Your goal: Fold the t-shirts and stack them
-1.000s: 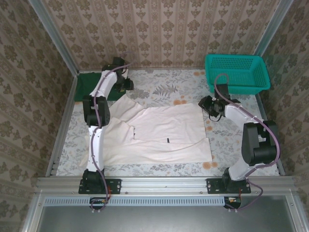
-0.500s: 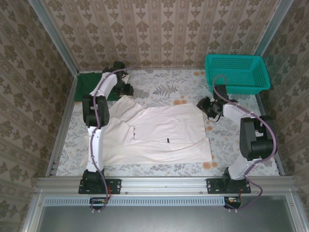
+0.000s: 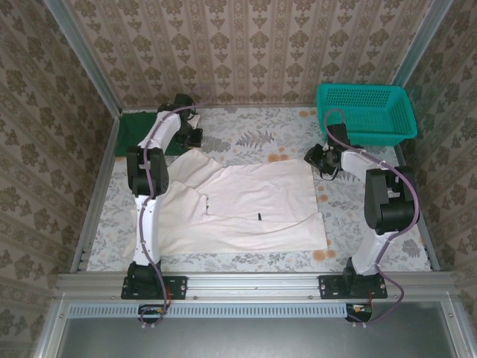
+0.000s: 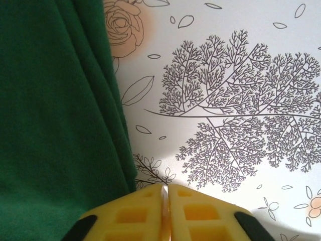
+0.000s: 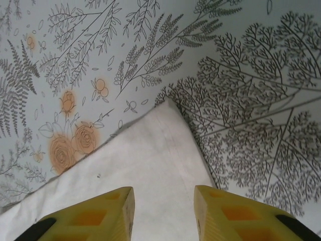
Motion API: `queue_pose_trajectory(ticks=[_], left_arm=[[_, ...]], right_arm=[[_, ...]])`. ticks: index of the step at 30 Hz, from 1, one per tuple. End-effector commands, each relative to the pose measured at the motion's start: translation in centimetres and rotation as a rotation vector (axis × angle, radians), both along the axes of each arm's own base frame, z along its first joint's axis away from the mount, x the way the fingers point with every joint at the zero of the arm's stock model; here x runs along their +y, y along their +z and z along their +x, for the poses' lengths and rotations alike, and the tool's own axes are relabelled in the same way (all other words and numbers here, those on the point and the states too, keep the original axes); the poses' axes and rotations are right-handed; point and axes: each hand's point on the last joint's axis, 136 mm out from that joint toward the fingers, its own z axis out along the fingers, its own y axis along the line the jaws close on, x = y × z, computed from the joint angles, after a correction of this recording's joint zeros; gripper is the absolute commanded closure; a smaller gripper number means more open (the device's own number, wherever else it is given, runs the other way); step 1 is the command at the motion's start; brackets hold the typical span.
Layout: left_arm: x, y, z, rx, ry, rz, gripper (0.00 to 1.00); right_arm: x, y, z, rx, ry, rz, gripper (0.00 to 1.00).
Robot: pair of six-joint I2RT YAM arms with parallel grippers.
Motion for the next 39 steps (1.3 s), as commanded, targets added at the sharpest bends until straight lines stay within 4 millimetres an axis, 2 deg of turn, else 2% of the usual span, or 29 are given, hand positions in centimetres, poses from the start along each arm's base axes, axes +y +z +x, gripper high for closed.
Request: queue_pose_trajectory(ticks=[1, 4, 11, 17, 26, 30, 34, 39], left_arm=[[-0.6, 1.9, -0.4, -0.02, -0.02, -0.011, 0.96], [-1.0, 2.4, -0.5, -0.032, -0.026, -0.016, 1.0], [-2.0, 4.1, -0.4, -0.1, -0.044, -0.024, 1.0], [-2.4, 5.1, -0.8, -0.154, -0.058, -0.014, 1.0], [-2.2, 5.3, -1.9, -0.175, -0.065, 0.0, 1.0], [-2.3, 5.4, -2.3, -0.184, -0.068, -0.001, 1.0], [-2.3, 5.7, -2.4, -0.194, -0.068, -0.005, 1.0], [-2.5, 6.2, -2.5, -0.213, -0.076, -0.006, 1.0]], right_arm=[[-0.8, -0.9, 1.2, 0.001, 0.017, -0.057, 0.64], [-0.7, -1.4, 1.9, -0.005, 0.025, -0.069, 0.65], [-0.3, -1.8, 3.0, -0.055, 0.074, -0.131, 0.68], [-0.2, -2.0, 3.5, -0.058, 0.077, -0.142, 0.64], [-0.4, -2.6, 3.8, -0.022, 0.062, -0.177, 0.62], [0.1, -3.3, 3.9, 0.02, 0.077, -0.201, 0.62], [0.5, -4.3, 3.7, 0.073, 0.082, -0.23, 0.65], [0.4, -4.3, 3.5, 0.087, 0.078, -0.268, 0.67]])
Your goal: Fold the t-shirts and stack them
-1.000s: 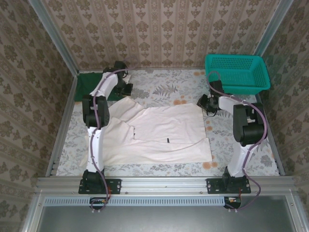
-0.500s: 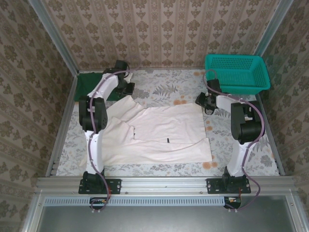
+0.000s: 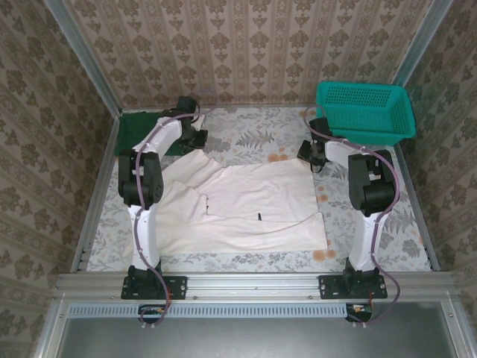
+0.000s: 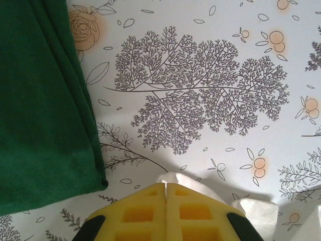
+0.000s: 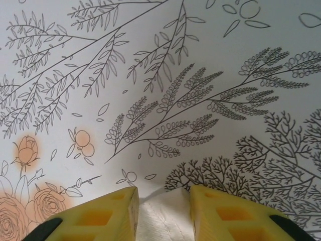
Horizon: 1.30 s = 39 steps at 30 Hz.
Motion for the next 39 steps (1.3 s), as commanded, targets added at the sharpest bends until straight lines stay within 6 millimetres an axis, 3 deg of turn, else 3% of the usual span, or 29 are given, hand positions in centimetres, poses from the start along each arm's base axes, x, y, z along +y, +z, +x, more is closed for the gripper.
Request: queue_pose_trajectory(ticks=[1, 15, 18, 28, 35, 39], left_arm=[[-0.4, 2.8, 0.1, -0.074, -0.027, -0.005, 1.0], [-0.3, 3.6, 0.1, -0.11, -0.022, -0.009, 1.0], [-0.3, 3.8, 0.0, -0.119, -0.021, -0.009, 1.0], [1.1, 5.7, 0.0, -0.227, -0.017, 0.025, 1.0], [4.0, 9.2, 1.0, -0.353, 0.007, -0.014, 1.0], [4.1, 10.0, 0.1, -0.363, -0.007, -0.031, 1.0]], right_arm=[[-0.7, -1.2, -1.0, 0.07, -0.003, -0.065, 0.67], [-1.3, -1.7, -1.4, 0.138, -0.029, -0.114, 0.99], [-1.1, -1.4, -1.2, 0.123, -0.018, -0.106, 1.0], [0.7, 3.8, 0.3, -0.052, 0.082, -0.036, 1.0], [1.2, 7.1, -1.4, -0.142, 0.177, -0.046, 1.0], [1.3, 8.2, -2.8, -0.174, 0.214, -0.053, 1.0]])
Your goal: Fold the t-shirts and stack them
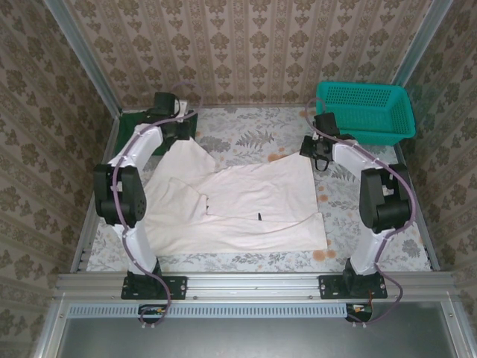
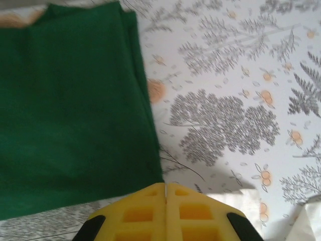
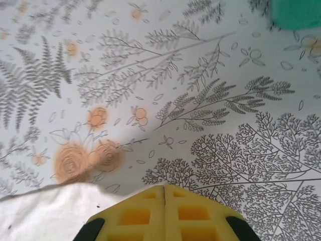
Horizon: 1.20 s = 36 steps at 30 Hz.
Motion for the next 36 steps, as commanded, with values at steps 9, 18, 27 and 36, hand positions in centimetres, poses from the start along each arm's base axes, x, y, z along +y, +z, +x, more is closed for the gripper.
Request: queue_pose_trajectory(ticks=[9, 18, 27, 36], left_arm=[[2.2, 2.5, -5.0, -0.063, 0.017, 0.066, 1.0], [4.8, 3.4, -5.0, -0.113, 0.101, 0.116, 0.98], [6.3, 3.8, -0.2, -0.123, 0.143, 0.185, 0.98], [6.1, 0.4, 0.5, -0.042, 0.139, 0.209, 0.95]], right_arm=[[0.6, 3.2, -4.6, -0.096, 0.112, 0.017, 1.0], [-0.1, 3.3, -6.5, -0.116, 0.101, 0.045, 1.0], [-0.6, 3.4, -6.4, -0.119, 0.089, 0.053, 1.0], [-0.6, 3.2, -6.8, -0.119, 0.08, 0.07, 1.0]])
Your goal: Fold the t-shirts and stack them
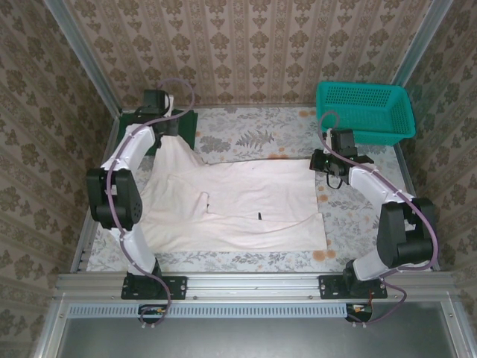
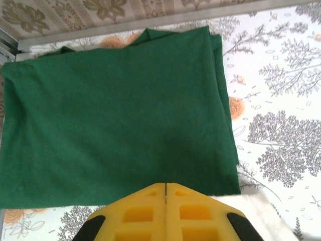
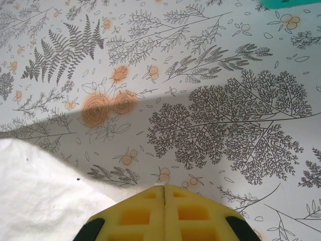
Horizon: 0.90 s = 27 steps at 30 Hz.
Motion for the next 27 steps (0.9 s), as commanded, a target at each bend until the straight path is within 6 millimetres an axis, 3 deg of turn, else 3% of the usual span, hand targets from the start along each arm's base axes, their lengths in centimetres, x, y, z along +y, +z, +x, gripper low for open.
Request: queue_pose_trajectory(ticks=[1, 7, 13, 18, 23, 27], left_arm=[[0.7, -1.5, -0.8, 0.04, 0.008, 0.041, 0.94], [0.7, -2.1, -2.6, 0.088, 0.024, 0.018, 0.92], [0.7, 1.5, -5.7, 0.029, 0.044, -0.012, 0.96], [1.3, 4.2, -11.3, -0.089, 0.087, -0.087, 0.94], [3.2, 3.2, -17.7, -0.094, 0.209, -0.141, 0.92], [5.8, 2.1, -23.1, -0.102, 0.394, -0.178, 0.89]], right_arm=[[0.2, 0.7, -0.6, -0.024, 0.003, 0.024, 1.0], [0.5, 1.1, -1.6, -0.034, 0.017, 0.049, 1.0], [0.9, 2.0, -2.9, -0.046, 0.03, 0.082, 1.0], [0.4, 1.2, -4.9, -0.025, 0.003, 0.105, 1.0], [-1.0, -0.1, -6.8, 0.006, -0.074, 0.142, 1.0], [-2.0, -1.1, -8.0, 0.036, -0.126, 0.168, 1.0]])
